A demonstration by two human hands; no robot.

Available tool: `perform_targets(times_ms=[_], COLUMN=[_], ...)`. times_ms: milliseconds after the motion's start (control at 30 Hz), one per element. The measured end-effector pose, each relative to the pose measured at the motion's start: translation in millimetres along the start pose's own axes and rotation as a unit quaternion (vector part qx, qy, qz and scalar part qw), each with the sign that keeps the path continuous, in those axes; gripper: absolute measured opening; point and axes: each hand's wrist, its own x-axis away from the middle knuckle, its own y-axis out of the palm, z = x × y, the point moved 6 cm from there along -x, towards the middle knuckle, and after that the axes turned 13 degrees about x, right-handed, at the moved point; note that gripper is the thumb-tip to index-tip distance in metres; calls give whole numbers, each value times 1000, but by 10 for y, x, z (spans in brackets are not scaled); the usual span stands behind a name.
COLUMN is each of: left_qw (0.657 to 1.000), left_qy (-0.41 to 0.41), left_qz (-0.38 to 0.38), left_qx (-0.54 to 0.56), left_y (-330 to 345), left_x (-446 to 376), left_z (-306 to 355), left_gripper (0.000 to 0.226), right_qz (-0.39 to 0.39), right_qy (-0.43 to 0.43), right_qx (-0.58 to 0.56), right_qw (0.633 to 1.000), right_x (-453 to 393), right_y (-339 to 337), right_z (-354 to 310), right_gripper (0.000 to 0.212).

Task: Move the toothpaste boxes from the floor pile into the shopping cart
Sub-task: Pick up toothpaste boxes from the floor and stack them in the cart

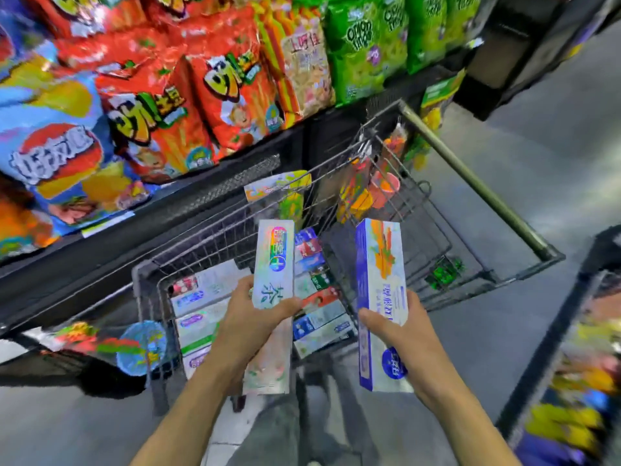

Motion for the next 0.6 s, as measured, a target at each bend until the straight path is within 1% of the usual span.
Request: perform_targets(times_ms=[133,233,300,400,500,600], left_qw=[998,990,981,959,947,933], left_qy=[8,40,46,56,51,49], left_qz=[-29,-36,-51,-83,-109,-141], left_qx=[-54,-133,-184,-265,-297,-327], left_y=[52,81,115,174,269,352], left_x=[-716,-1295,-1687,-2133,-2395,-2645], left_z=[-123,-309,-510,-832,-1035,-1336], left_gripper=[56,36,31,43,54,80], right_qz=[1,19,21,33,55,73], right_qy=[28,40,56,77,94,110], right_qx=[40,59,63,59,45,25], right_qw=[999,997,996,995,993,991], right_x=[-634,-1060,-1344,-1711,-1956,-2135], right_y=[157,230,262,287,311,362], right_z=[53,156,263,459,661,873], right_gripper=[67,60,61,51,51,53])
